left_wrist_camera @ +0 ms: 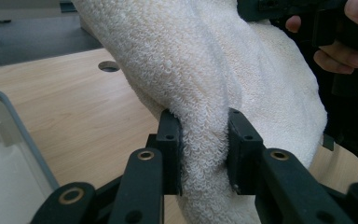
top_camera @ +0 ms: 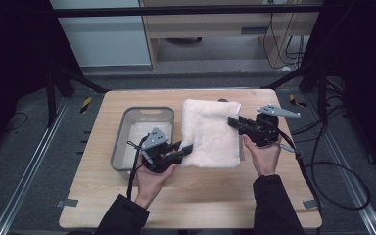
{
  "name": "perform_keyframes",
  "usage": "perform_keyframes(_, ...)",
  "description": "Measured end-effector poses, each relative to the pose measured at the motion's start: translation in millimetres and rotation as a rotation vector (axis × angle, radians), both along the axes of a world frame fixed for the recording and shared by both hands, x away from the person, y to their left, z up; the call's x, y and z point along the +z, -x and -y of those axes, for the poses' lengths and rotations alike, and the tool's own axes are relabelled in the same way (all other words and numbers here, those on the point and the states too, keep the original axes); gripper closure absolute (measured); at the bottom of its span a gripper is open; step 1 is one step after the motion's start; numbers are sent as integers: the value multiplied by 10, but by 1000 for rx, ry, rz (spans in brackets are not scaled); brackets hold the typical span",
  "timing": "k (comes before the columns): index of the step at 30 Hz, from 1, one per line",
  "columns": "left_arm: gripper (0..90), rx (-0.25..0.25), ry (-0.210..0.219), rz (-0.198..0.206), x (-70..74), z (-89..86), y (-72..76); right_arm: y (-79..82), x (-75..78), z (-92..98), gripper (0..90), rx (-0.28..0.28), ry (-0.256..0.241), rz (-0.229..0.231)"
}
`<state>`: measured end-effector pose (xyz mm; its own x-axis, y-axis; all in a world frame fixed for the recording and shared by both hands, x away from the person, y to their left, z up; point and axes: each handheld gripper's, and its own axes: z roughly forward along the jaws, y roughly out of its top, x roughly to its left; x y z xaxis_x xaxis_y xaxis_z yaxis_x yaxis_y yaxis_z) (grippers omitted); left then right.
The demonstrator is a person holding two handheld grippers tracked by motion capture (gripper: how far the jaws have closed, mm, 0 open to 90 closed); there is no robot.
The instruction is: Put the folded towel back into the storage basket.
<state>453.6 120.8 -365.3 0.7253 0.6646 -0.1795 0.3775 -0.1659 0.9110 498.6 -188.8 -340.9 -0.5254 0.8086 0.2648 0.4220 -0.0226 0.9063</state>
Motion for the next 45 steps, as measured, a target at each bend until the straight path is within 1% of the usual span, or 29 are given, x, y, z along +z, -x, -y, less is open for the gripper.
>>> perform_keyframes(6,696,20,6,8,58,-156,-9,-39,71,-158,705,11,-1,17)
perform_keyframes(11,696,30,-1,22,92,-270,-8,-65,105,-277,705,22,-2,27)
perform_keyframes(14,696,34,-3,29,101,-321,-8,-70,122,-336,705,24,5,33)
perform_keyframes(18,696,41,13,40,117,-395,-7,-79,160,-414,705,26,4,43)
perform_keyframes(19,695,42,14,41,123,-413,-5,-84,187,-454,705,28,11,50)
perform_keyframes(23,695,48,29,46,137,-488,-5,-89,227,-508,705,33,15,57)
perform_keyframes(26,695,56,30,49,144,-556,-2,-97,257,-584,705,37,26,64)
perform_keyframes(33,695,78,23,55,137,-731,5,-137,269,-776,704,52,34,67)
perform_keyframes(38,695,94,20,51,133,-843,-11,-173,279,-911,704,60,46,70)
perform_keyframes(40,695,101,18,54,134,-888,-12,-189,284,-959,704,63,43,66)
perform_keyframes(45,695,123,17,52,129,-995,-9,-214,281,-1088,704,69,49,74)
